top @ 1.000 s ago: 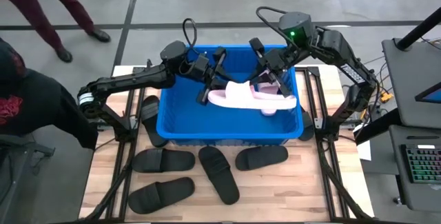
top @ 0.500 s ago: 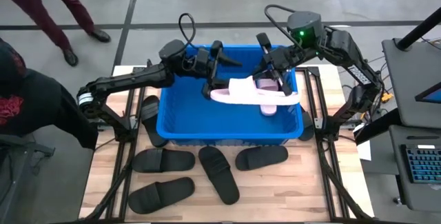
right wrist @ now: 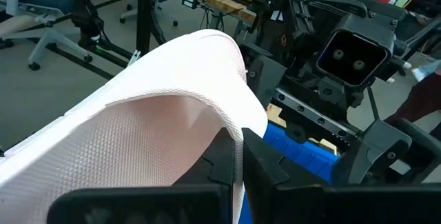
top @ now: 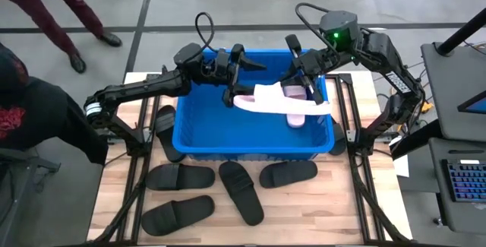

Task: Pick and place slides into bin
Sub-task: Stack the pink slide on top of the pink slide into the blue bin

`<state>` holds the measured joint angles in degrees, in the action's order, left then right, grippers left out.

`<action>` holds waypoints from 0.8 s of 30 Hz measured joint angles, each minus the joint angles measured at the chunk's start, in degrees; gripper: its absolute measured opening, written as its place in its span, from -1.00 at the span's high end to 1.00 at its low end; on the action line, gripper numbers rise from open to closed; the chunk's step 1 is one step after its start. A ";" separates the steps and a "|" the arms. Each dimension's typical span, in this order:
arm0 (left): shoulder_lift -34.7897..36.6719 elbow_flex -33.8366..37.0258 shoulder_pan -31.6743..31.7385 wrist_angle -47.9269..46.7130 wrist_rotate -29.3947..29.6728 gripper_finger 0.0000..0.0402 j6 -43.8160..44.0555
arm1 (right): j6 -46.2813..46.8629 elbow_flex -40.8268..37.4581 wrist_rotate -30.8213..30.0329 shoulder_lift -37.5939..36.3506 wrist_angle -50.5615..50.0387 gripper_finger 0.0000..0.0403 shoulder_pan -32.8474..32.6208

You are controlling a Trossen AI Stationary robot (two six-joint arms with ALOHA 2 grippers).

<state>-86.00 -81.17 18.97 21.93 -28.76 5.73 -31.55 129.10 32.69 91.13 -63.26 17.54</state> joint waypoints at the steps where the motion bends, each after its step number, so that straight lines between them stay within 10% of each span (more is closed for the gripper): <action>1: 0.00 0.00 0.06 0.00 0.00 -0.50 0.34 | 0.00 0.00 0.00 0.00 -0.02 0.96 0.00; 24: 1.30 0.20 2.79 -0.23 -3.45 -0.50 -0.33 | -0.42 0.00 -0.92 -0.37 -7.52 0.96 -0.02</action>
<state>-84.70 -80.97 21.75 21.70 -32.21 5.40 -31.97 129.10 31.77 90.76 -70.78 17.52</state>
